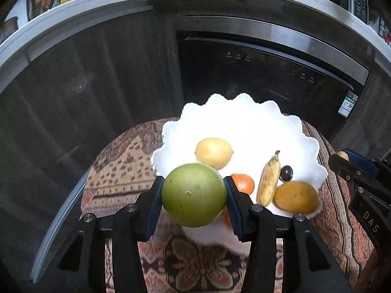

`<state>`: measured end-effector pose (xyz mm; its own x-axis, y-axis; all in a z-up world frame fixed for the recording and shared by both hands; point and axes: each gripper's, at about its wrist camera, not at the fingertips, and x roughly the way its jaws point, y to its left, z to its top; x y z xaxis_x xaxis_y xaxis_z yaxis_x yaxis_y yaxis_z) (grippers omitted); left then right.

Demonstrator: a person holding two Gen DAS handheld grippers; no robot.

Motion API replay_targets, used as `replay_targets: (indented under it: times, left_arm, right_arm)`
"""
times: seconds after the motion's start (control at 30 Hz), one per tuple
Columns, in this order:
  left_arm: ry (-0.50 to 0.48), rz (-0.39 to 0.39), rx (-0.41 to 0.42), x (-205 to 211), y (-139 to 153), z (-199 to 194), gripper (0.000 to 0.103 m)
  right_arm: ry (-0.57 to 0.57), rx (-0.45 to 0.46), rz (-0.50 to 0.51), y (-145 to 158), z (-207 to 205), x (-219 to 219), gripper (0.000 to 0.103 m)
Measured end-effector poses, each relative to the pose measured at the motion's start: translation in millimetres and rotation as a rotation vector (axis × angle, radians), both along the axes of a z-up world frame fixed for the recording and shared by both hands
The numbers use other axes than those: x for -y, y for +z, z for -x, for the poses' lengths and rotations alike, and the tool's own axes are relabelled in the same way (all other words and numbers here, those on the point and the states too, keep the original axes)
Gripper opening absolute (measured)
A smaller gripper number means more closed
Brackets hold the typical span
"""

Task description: Organize fruits

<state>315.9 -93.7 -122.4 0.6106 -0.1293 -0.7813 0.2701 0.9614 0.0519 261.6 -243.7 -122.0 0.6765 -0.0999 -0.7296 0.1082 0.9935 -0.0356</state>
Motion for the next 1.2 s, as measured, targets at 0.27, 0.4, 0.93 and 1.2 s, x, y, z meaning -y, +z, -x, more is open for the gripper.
replay_targets:
  times: [0.27,0.4,0.93,1.2]
  left_arm:
    - [-0.034,0.000,-0.019,17,-12,-34,0.047]
    - [-0.047,-0.001,-0.049,24,-25,-47,0.047]
    - [-0.008,-0.012,-0.057,20,-28,-45,0.072]
    - [0.016,-0.003,-0.013,7,4,-15,0.083]
  right_arm:
    - [-0.007,-0.033,-0.029,-16,-35,15,0.025]
    - [-0.003,-0.057,-0.038,-27,-48,20,0.025]
    - [-0.014,-0.067,-0.044,-28,-52,21,0.060]
    - [-0.035,-0.031,-0.027,1,-28,15,0.076]
